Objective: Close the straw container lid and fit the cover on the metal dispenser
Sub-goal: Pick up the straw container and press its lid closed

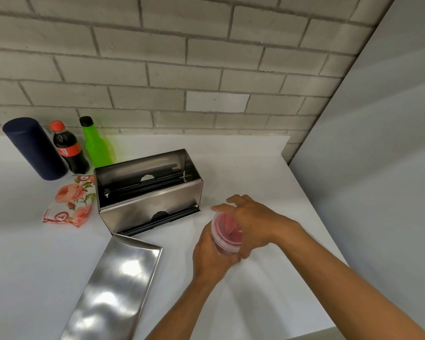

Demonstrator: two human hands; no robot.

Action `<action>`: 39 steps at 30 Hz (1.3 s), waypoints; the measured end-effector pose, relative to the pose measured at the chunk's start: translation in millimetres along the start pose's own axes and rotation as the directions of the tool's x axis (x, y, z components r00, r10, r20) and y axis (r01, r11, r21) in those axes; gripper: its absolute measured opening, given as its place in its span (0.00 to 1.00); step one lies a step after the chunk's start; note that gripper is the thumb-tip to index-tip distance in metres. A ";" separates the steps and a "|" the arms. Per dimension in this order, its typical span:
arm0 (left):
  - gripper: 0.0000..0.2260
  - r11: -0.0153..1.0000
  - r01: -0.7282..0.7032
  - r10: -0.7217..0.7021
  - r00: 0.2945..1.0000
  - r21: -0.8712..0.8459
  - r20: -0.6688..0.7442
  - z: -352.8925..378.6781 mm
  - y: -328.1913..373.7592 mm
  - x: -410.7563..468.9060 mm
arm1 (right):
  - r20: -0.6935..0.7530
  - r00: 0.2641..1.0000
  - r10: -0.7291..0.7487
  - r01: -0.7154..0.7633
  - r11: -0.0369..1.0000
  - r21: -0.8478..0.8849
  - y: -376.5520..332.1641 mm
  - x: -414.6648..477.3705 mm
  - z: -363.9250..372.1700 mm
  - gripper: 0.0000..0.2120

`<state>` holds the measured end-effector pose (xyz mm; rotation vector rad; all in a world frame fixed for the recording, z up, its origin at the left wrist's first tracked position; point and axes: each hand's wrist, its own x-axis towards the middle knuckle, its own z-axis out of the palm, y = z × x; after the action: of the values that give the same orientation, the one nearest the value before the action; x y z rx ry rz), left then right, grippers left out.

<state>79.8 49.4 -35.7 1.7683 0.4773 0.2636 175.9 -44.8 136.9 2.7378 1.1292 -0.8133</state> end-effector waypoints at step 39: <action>0.47 0.999 0.031 -0.028 0.998 -0.044 0.061 12.1 -0.6 6.7 | -0.055 0.992 0.116 -0.115 0.993 0.020 -7.1 3.5 8.8 0.56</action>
<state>90.8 42.0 -39.8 1.7193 0.4502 0.1981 169.2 -39.7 128.5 2.8254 0.9664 -0.7386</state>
